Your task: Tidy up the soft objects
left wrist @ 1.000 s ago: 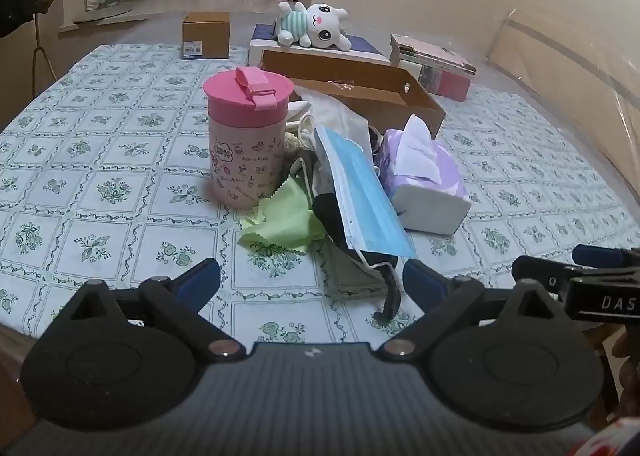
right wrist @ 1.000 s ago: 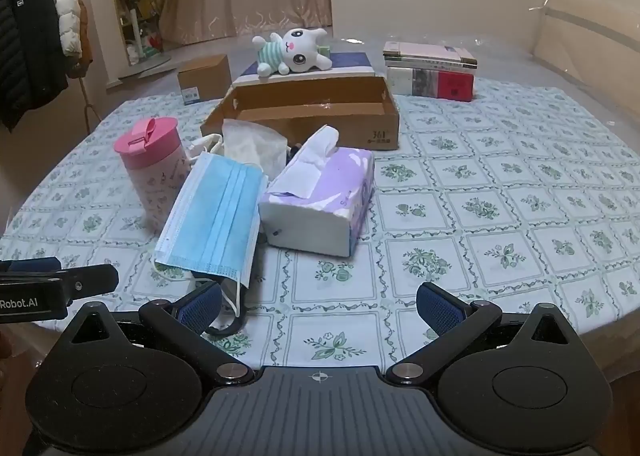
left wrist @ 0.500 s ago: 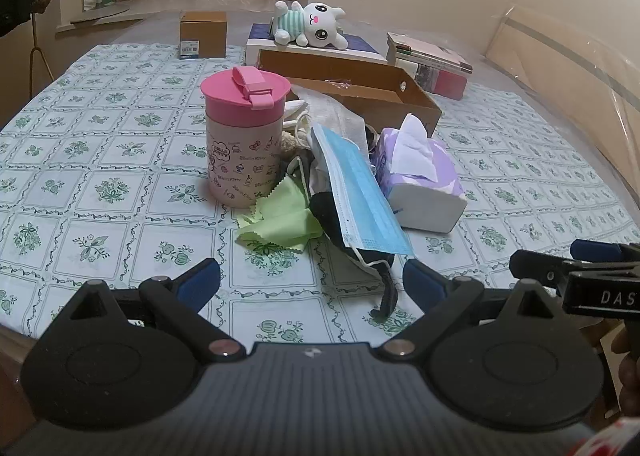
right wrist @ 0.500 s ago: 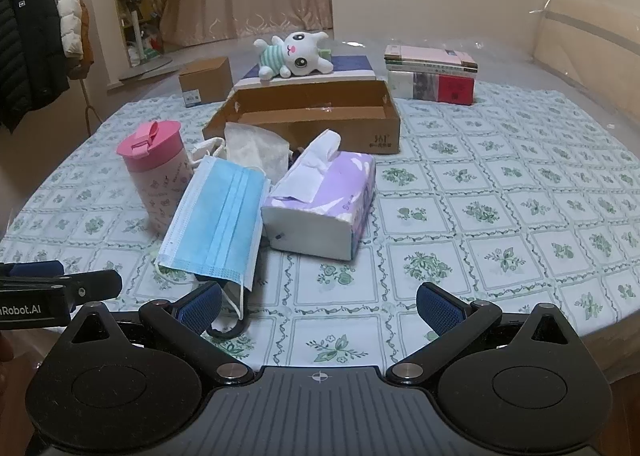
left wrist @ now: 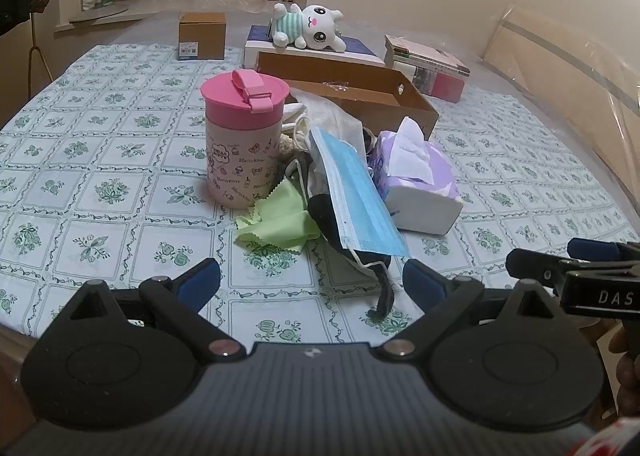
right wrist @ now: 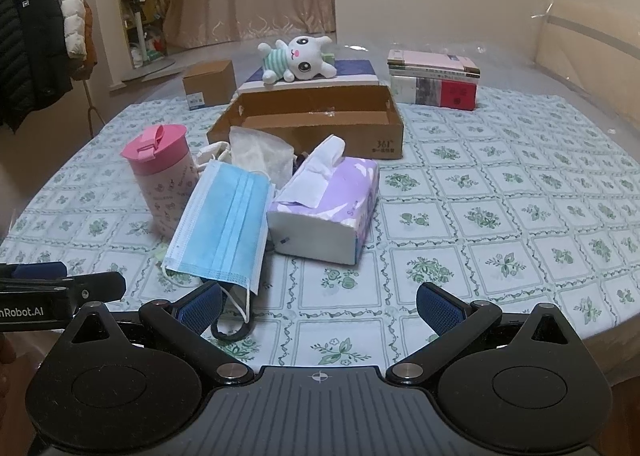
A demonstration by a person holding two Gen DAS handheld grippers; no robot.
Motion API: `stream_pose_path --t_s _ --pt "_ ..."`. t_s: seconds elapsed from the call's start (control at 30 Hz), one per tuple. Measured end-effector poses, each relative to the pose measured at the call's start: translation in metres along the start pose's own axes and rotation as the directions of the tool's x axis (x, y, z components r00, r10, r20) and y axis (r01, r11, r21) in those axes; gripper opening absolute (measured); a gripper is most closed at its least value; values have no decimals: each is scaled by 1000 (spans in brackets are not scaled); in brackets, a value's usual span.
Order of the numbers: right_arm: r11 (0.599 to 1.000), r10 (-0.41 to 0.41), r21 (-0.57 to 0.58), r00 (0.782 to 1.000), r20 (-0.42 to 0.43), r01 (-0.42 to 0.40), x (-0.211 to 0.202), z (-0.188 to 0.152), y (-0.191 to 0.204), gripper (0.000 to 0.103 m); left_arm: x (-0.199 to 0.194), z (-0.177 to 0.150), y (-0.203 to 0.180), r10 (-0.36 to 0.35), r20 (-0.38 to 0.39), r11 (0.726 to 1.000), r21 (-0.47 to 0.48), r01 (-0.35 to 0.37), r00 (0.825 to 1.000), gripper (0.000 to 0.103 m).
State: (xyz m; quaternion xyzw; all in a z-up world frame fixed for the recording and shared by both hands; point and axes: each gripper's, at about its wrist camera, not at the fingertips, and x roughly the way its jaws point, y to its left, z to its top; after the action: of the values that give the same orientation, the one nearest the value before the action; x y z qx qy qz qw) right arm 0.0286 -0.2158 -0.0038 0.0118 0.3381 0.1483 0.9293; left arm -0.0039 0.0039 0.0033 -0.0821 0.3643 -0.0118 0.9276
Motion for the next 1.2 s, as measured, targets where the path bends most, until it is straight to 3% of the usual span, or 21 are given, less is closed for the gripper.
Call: stream_pose_path --t_s 1.2 --pt "1000 3 5 1000 -9 -3 3 -4 0 103 -2 -2 1 -12 -5 1000 -5 12 1000 97"
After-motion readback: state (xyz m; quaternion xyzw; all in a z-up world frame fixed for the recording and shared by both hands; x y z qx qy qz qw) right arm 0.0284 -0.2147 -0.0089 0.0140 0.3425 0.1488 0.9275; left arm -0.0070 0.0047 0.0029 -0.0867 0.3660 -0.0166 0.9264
